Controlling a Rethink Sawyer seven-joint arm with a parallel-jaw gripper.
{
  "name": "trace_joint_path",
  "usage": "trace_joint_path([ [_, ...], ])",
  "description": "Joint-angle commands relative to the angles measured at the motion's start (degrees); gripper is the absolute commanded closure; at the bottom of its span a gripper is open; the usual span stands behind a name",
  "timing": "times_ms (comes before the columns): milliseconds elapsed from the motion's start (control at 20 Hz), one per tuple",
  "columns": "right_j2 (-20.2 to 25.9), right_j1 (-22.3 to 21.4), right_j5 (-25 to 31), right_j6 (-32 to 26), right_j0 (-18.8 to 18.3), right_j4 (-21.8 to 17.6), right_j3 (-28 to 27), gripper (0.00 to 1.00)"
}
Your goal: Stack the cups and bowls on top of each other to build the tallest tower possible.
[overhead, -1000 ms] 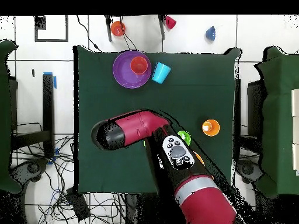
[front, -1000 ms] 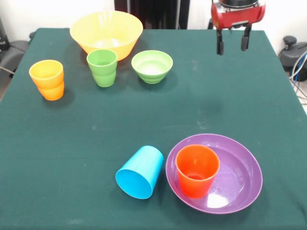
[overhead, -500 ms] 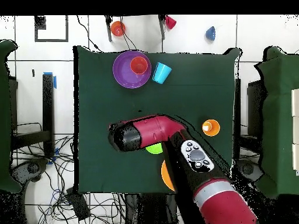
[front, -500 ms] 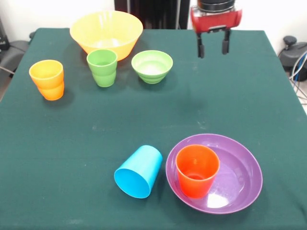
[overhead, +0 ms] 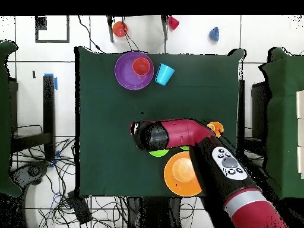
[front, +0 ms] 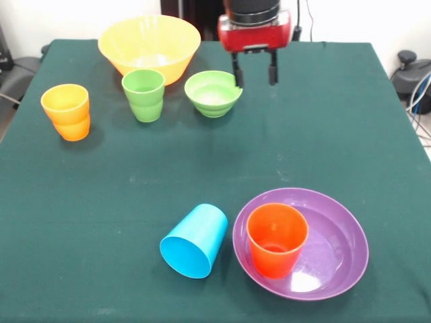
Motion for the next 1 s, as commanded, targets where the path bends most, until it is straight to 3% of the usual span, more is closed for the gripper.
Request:
trace_joint_path([
  [50,3.1,4.7,4.8,-6.9,-1.7,-1.7,-5.6,0.00],
  [450,2.3,5.4,4.3,-6.7,-1.4,-3.4,-6.6,0.00],
  [700,0.0,7.5,-0.8,-3.6,0.9,-5.7,-8.0,0.00],
  [1000,-2.2,8.1,-2.1,-1.3,3.6,-7.2,-9.7,0.00],
])
